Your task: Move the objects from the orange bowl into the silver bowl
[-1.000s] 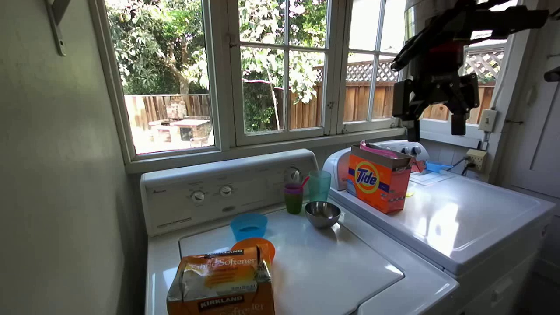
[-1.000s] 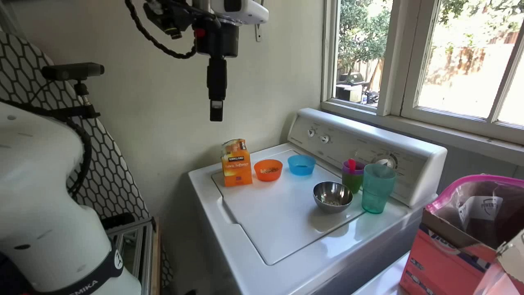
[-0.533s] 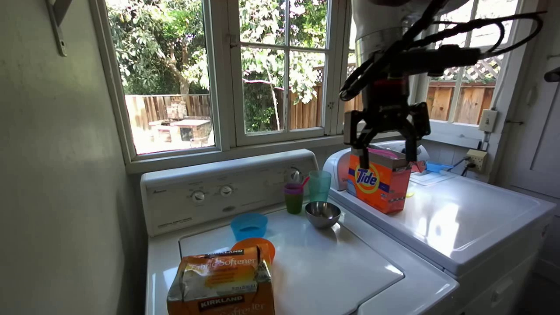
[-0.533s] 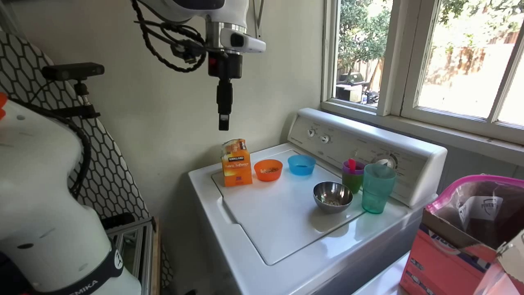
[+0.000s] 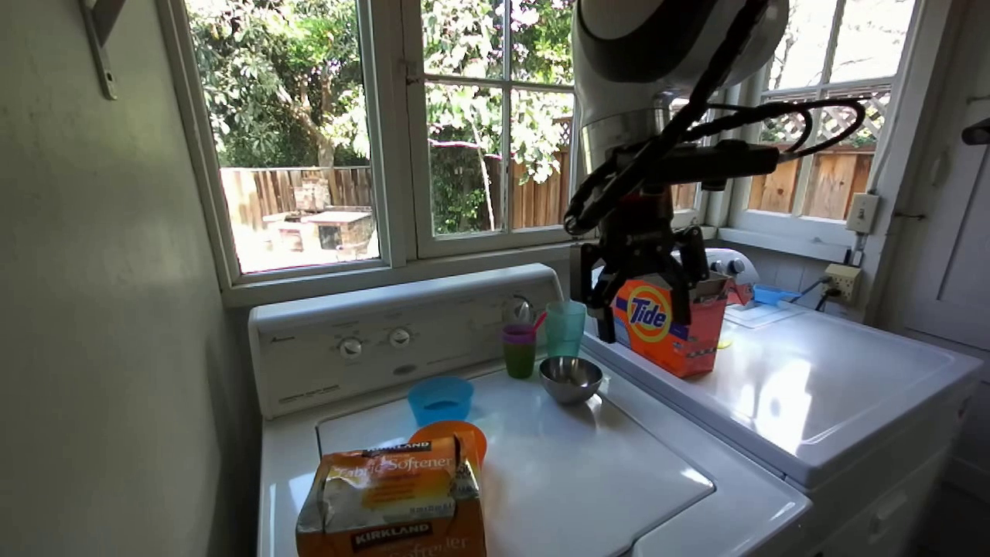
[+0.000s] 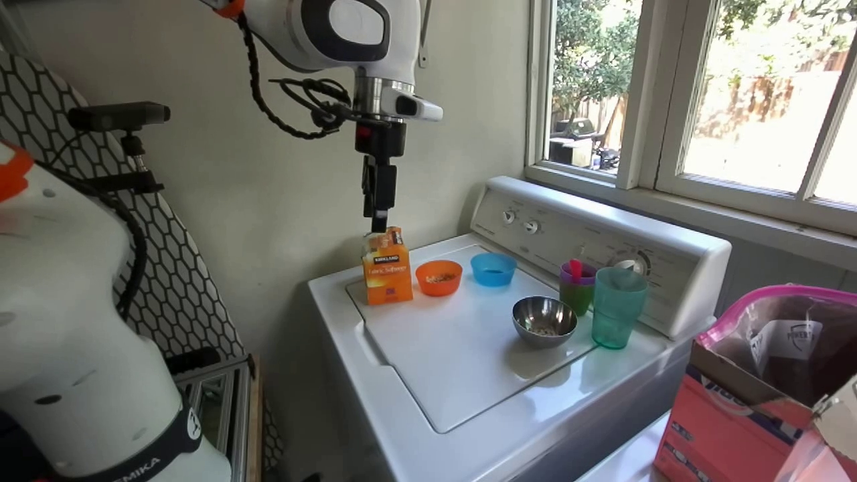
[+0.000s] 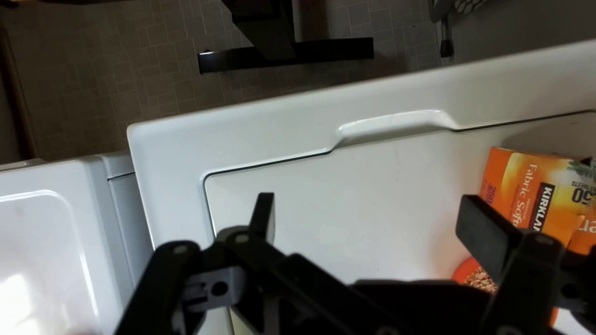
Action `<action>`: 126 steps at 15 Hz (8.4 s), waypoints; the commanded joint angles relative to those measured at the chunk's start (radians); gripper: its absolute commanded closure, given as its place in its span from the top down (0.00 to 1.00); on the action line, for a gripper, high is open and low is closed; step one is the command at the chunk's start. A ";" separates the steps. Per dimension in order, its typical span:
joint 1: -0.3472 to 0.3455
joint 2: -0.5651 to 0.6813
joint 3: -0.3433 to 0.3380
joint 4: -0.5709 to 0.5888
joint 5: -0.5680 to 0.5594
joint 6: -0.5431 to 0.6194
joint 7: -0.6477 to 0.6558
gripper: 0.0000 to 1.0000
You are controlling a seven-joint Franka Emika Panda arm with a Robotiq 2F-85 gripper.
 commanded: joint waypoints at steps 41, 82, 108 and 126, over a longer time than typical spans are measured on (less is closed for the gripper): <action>0.100 0.488 -0.023 0.178 -0.027 0.432 0.054 1.00; 0.253 0.857 -0.150 0.336 -0.110 0.678 0.274 0.72; 0.184 0.767 -0.215 0.317 -0.057 0.683 0.290 0.02; 0.097 0.564 -0.218 0.200 -0.040 0.663 0.255 0.07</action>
